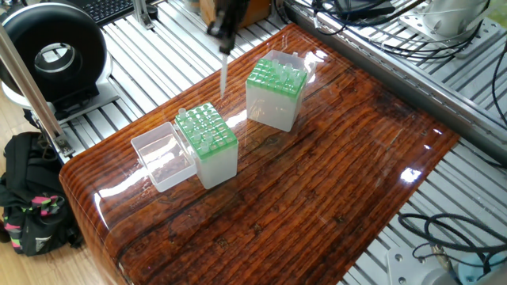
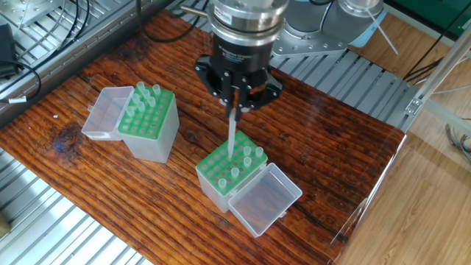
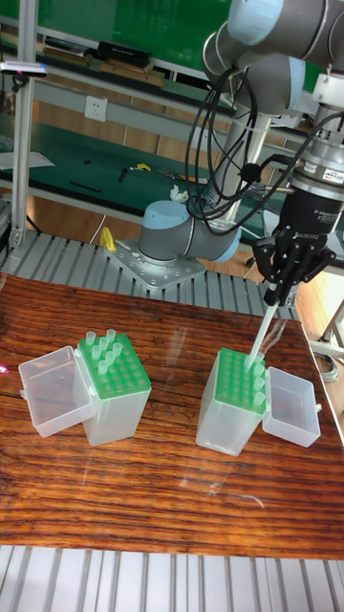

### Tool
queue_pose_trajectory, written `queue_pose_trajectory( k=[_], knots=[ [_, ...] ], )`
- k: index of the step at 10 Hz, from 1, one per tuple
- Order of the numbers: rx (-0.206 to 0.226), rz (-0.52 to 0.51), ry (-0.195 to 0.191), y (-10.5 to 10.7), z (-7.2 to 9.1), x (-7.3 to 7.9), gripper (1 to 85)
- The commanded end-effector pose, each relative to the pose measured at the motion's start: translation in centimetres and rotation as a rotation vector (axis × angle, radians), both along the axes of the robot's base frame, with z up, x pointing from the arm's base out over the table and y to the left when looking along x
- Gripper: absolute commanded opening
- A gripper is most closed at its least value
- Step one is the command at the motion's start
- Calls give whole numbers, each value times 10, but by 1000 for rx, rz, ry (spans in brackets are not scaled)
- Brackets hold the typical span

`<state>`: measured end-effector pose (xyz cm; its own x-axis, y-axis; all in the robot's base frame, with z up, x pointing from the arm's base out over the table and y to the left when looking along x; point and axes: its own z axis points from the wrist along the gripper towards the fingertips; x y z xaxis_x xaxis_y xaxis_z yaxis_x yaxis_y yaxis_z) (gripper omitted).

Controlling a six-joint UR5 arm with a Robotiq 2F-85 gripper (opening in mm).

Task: Transfer all large pipette tips from one holder to another

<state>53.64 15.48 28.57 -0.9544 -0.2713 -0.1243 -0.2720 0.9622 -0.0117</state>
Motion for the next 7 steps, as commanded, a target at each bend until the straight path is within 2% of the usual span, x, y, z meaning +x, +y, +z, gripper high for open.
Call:
queue_pose_trajectory(
  k=[1,5,7],
  knots=[
    [10,-22,10,11,-9,-6,10],
    [8,-25,50,10,-12,-17,10],
    [3,-20,37,8,-12,-14,10]
  ],
)
